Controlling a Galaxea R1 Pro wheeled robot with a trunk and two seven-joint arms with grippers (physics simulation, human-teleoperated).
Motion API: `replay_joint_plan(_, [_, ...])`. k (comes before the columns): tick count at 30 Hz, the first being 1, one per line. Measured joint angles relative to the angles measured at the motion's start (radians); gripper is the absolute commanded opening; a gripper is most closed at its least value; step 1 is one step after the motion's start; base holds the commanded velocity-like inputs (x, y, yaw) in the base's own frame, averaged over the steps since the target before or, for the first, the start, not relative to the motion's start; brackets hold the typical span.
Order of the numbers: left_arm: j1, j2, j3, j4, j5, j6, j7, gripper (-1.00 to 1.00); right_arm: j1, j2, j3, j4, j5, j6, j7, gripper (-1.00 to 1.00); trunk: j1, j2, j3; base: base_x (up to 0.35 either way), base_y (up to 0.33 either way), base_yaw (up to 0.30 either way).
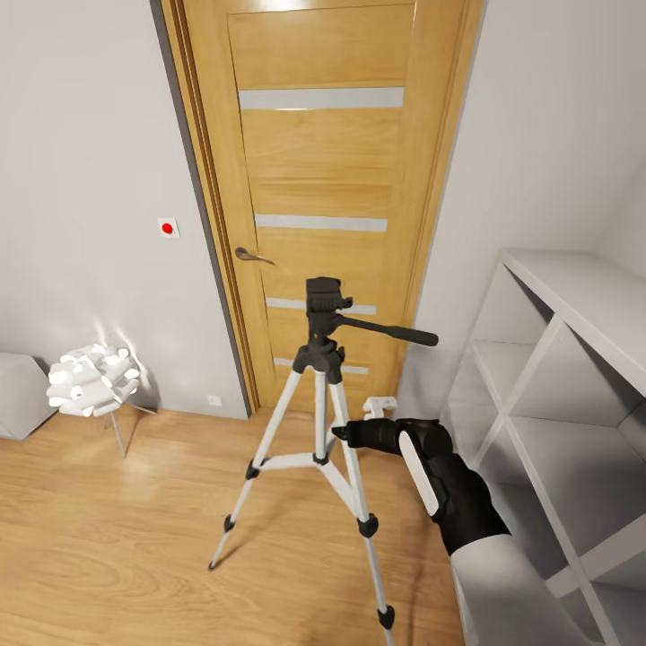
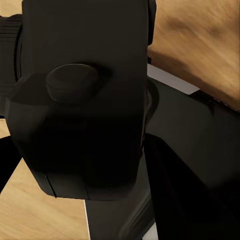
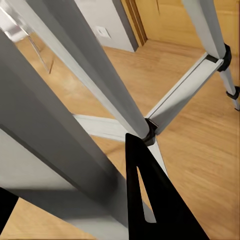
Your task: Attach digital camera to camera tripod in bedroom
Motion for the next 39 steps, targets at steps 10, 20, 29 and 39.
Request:
replay_joint_plan(10, [-0.001,0.0,-0.001,0.0,0.001,-0.003,0.002,-1.0,0.0,0.006,0.025,-0.04,0.024,0.013,-0.003,-1.0,0.0,0.0,0.0,0.0,0.0,0.0])
replay_joint_plan(20, [-0.004,0.014,-0.005,-0.016,-0.002,0.003,0.006,-1.0,0.0,0.005,0.032,-0.074,0.039,0.044,-0.002,-1.0,0.0,0.0,0.0,0.0,0.0,0.0])
replay_joint_plan(29, [-0.25,0.247,0.063,-1.089,-0.084,0.996,0.091,-1.0,0.0,0.003,0.032,-0.072,-0.116,0.102,0.001,-1.0,0.0,0.0,0.0,0.0,0.0,0.0])
replay_joint_plan(39, [-1.018,0.203,0.082,-0.909,-0.127,1.062,0.323,-1.0,0.0,-0.006,0.032,-0.075,-0.031,0.114,-0.001,-1.0,0.0,0.0,0.0,0.0,0.0,0.0])
